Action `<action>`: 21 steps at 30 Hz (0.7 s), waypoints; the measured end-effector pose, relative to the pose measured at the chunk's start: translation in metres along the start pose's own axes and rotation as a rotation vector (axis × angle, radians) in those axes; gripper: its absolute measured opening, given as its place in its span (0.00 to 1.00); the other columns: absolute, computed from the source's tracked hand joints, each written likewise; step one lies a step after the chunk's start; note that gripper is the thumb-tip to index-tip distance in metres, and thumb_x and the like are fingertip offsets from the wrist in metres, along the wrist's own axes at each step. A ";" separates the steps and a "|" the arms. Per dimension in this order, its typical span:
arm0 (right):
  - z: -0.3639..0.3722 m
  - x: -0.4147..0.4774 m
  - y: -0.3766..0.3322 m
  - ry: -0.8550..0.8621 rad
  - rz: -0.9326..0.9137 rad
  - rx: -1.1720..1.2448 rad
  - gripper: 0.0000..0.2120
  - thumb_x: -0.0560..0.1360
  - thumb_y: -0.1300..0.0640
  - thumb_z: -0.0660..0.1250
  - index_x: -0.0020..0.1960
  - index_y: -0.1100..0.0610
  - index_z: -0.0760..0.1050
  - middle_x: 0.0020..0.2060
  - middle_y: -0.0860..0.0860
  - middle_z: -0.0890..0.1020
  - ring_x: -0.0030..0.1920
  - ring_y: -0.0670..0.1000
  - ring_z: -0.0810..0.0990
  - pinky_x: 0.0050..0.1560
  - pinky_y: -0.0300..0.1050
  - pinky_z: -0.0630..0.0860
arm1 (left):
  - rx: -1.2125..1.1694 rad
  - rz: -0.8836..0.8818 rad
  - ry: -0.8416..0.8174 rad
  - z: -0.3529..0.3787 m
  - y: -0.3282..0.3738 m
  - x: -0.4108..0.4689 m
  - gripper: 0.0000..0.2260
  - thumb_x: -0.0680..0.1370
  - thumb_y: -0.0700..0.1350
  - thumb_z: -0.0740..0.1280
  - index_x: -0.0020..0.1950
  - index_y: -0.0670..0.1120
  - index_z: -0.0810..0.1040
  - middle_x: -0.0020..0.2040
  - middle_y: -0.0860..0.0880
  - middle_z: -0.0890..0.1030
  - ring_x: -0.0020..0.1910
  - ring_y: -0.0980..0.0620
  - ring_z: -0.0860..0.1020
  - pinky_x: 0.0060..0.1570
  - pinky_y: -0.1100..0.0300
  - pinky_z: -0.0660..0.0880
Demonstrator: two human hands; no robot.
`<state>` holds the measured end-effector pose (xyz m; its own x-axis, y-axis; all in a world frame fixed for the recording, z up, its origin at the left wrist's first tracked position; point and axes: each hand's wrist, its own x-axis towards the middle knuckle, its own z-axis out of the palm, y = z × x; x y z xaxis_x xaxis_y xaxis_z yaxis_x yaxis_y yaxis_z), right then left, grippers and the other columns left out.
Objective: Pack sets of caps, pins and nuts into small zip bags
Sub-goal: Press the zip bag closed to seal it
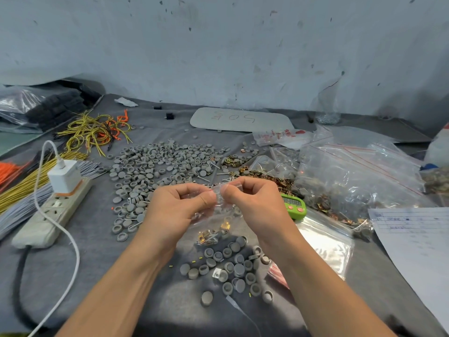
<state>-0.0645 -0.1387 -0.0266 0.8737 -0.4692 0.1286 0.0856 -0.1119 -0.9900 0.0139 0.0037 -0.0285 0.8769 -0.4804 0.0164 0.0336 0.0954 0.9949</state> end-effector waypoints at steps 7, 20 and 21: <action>0.005 -0.001 0.000 -0.012 0.019 0.024 0.09 0.73 0.61 0.77 0.38 0.48 0.87 0.34 0.49 0.86 0.37 0.44 0.83 0.43 0.38 0.78 | 0.026 0.023 -0.004 -0.001 -0.001 0.000 0.05 0.73 0.35 0.76 0.39 0.43 0.87 0.34 0.42 0.84 0.30 0.52 0.79 0.33 0.64 0.78; 0.008 0.001 0.004 0.057 0.051 0.102 0.07 0.73 0.62 0.77 0.38 0.52 0.86 0.32 0.50 0.84 0.33 0.46 0.80 0.38 0.32 0.77 | -0.014 -0.029 0.075 -0.002 -0.006 0.004 0.06 0.70 0.41 0.77 0.44 0.40 0.86 0.33 0.45 0.85 0.27 0.56 0.79 0.28 0.67 0.74; 0.007 0.001 0.004 0.053 0.058 0.104 0.07 0.73 0.62 0.77 0.38 0.54 0.86 0.32 0.51 0.84 0.33 0.46 0.80 0.38 0.32 0.76 | -0.032 -0.040 0.084 -0.002 -0.006 0.004 0.06 0.71 0.40 0.77 0.45 0.39 0.85 0.33 0.45 0.84 0.27 0.56 0.79 0.27 0.67 0.74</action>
<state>-0.0596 -0.1332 -0.0303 0.8523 -0.5182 0.0715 0.0878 0.0070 -0.9961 0.0179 0.0029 -0.0346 0.9118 -0.4094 -0.0332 0.0839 0.1063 0.9908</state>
